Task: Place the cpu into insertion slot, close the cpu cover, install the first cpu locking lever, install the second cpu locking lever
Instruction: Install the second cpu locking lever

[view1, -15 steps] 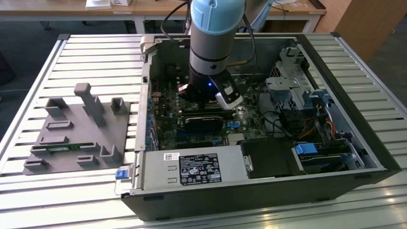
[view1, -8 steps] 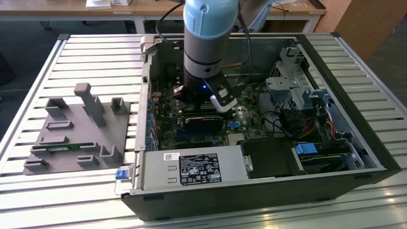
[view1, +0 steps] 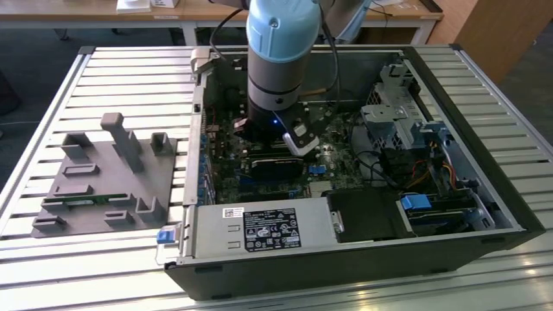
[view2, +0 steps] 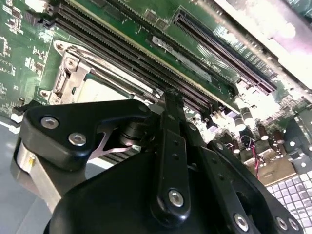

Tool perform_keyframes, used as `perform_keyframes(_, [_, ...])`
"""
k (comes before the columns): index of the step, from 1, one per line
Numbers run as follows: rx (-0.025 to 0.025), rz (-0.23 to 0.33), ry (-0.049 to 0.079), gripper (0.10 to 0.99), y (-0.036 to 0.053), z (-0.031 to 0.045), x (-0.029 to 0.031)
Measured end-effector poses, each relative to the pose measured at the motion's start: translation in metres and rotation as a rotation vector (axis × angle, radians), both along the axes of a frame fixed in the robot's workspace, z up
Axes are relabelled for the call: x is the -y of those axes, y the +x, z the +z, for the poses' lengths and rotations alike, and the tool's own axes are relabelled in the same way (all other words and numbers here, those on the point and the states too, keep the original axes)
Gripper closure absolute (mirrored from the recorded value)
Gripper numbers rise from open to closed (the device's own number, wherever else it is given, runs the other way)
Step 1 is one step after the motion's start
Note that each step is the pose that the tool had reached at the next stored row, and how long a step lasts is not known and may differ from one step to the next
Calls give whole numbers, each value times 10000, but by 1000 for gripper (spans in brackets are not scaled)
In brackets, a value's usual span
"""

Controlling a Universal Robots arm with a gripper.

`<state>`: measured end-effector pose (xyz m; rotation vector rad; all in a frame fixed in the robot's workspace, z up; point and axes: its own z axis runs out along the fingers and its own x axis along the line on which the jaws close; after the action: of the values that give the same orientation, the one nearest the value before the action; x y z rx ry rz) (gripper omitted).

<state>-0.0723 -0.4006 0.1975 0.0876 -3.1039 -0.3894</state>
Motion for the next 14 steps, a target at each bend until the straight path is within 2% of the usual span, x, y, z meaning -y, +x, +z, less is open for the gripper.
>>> perform_keyframes(2, [1, -1, 96, 980, -1, -17, 1])
perform_keyframes(5, [1, 1, 359, 980, -16, -28, 1])
perform_keyframes(7, [0, -1, 483, 980, -20, -42, 1])
perform_keyframes(14, [0, 0, 711, 980, -29, -88, 1])
